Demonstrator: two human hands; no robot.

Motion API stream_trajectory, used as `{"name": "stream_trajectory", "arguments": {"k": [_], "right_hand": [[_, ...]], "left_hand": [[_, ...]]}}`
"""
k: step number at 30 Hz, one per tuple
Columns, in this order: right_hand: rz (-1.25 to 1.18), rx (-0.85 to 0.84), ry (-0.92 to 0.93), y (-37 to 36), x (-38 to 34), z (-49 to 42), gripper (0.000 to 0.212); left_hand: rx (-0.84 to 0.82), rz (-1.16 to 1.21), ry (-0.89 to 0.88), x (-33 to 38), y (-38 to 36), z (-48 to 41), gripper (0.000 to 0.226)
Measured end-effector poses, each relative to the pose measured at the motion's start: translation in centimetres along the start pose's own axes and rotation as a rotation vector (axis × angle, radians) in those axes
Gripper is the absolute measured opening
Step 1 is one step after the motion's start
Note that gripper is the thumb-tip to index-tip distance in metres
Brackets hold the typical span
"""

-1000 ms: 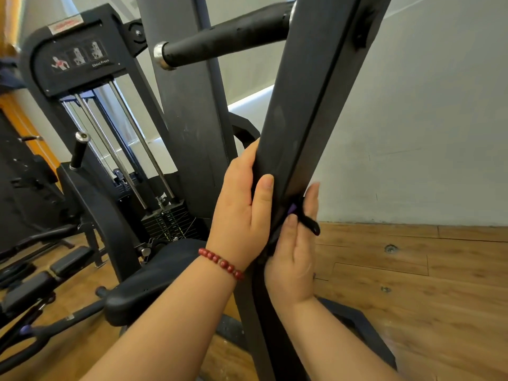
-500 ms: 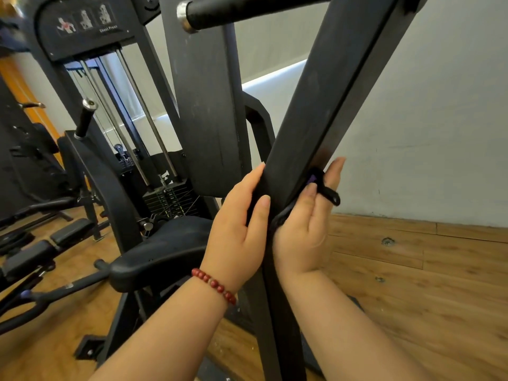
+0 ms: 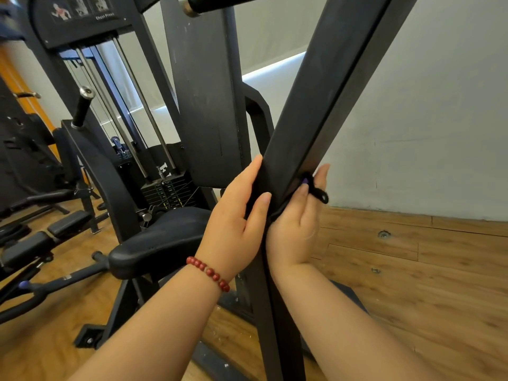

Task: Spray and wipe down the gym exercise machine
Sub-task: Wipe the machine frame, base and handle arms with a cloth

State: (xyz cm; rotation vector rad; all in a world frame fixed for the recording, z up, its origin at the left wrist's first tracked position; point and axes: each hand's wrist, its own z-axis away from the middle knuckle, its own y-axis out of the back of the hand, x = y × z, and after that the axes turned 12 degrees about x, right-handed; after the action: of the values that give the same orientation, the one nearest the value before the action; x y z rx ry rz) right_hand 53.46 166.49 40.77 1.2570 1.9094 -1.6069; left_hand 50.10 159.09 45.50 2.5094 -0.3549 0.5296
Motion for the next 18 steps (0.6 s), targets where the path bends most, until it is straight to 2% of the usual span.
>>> {"name": "stream_trajectory", "arguments": {"k": [2, 5, 9, 11, 16, 18], "right_hand": [[-0.022, 0.005, -0.001, -0.1, -1.2, -0.7, 0.056], [0.001, -0.009, 0.094, 0.1, -0.5, -0.6, 0.055], [0.151, -0.254, 0.074, 2.9, 4.0, 1.8, 0.053], [0.173, -0.323, 0.024, 3.8, 4.5, 2.2, 0.052], [0.149, -0.178, -0.151, 1.7, 1.3, 1.5, 0.064], [0.164, -0.192, -0.064, 1.8, 1.6, 1.8, 0.062]], "left_hand": [[-0.006, -0.027, 0.015, -0.3, 0.3, 0.9, 0.054], [-0.018, -0.077, 0.065, -1.0, 0.7, 2.3, 0.055], [-0.075, -0.096, 0.165, -1.7, 0.7, 3.5, 0.061], [-0.076, -0.089, 0.189, -1.9, 0.3, 3.9, 0.065], [-0.041, -0.081, 0.254, -2.3, -0.1, 4.9, 0.068], [-0.041, -0.073, 0.282, -2.5, 0.1, 5.0, 0.066]]}}
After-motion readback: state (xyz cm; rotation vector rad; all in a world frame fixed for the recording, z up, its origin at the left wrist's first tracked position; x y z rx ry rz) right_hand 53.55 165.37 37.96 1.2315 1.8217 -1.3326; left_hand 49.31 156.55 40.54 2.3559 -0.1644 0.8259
